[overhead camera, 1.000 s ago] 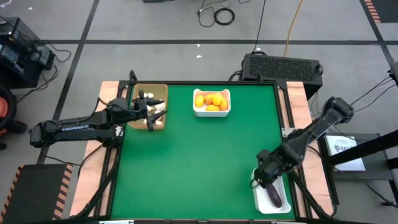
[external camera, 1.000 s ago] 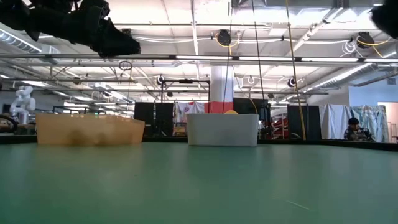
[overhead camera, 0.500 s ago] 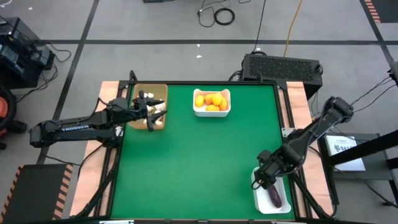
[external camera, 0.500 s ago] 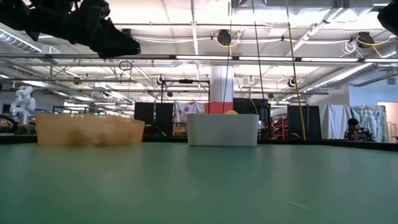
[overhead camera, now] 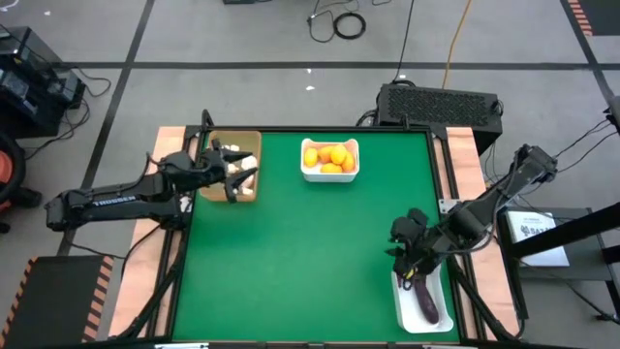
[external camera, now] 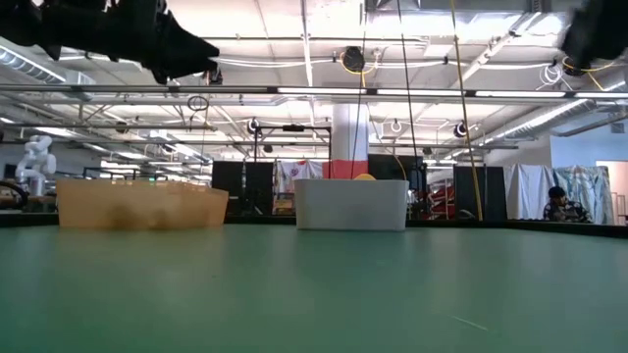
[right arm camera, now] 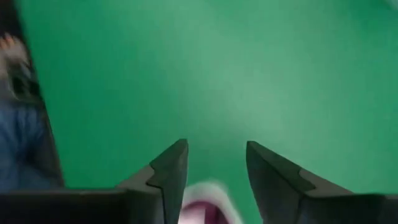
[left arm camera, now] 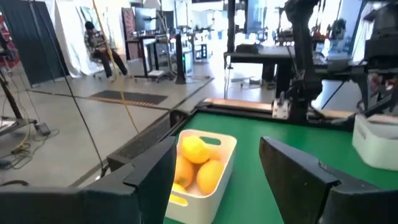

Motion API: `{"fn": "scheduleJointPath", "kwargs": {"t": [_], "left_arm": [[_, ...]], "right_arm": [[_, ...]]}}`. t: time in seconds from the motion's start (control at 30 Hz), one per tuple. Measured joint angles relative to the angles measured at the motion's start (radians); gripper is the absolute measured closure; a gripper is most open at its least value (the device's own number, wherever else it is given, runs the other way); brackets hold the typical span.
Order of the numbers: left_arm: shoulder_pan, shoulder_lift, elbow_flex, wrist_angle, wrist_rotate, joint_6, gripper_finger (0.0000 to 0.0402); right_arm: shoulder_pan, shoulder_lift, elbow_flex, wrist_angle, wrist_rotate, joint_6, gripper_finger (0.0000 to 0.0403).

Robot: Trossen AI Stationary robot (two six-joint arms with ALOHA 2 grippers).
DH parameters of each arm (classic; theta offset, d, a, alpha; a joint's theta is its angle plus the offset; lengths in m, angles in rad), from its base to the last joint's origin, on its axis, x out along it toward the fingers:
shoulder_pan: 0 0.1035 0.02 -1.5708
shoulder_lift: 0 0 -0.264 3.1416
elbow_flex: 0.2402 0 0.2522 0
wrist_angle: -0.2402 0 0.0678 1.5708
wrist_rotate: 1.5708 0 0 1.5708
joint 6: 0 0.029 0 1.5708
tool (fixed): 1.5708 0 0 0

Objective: Sort produce into baskets
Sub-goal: Return to Home Position

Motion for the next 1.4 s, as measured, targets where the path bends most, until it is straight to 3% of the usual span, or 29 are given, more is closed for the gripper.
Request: {"fn": "scheduleJointPath", "kwargs": {"t": [0.17, 0.33, 0.77, 0.87, 1.07, 1.23, 1.4], "left_arm": [[-0.015, -0.038, 0.0, 0.002, 0.043, -0.012, 0.0162], [-0.037, -0.11, -0.002, 0.004, 0.074, -0.011, 0.0162], [-0.052, -0.375, -0.14, -0.003, 0.07, -0.07, 0.0162], [-0.052, -0.42, -0.176, -0.01, 0.053, -0.091, 0.0162], [-0.051, -0.482, -0.264, -0.013, -0.022, -0.117, 0.0162], [-0.051, -0.497, -0.323, -0.006, -0.022, -0.171, 0.0162], [-0.05, -0.496, -0.375, 0.025, -0.051, -0.196, 0.0162]], "right_arm": [[0.0, -0.044, -0.002, 0.147, 0.247, -0.279, 0.0269], [-0.033, -0.121, -0.143, 0.403, 0.277, -0.501, 0.0295], [-0.283, -0.448, -0.681, 1.145, 0.039, -0.833, 0.0395], [-0.369, -0.494, -0.778, 1.289, -0.038, -0.876, 0.04], [-0.565, -0.564, -0.909, 1.39, -0.19, -0.879, 0.0402], [-0.687, -0.588, -0.99, 1.487, -0.194, -0.93, 0.0402], [-0.749, -0.588, -0.991, 1.449, -0.193, -0.956, 0.0403]]}}
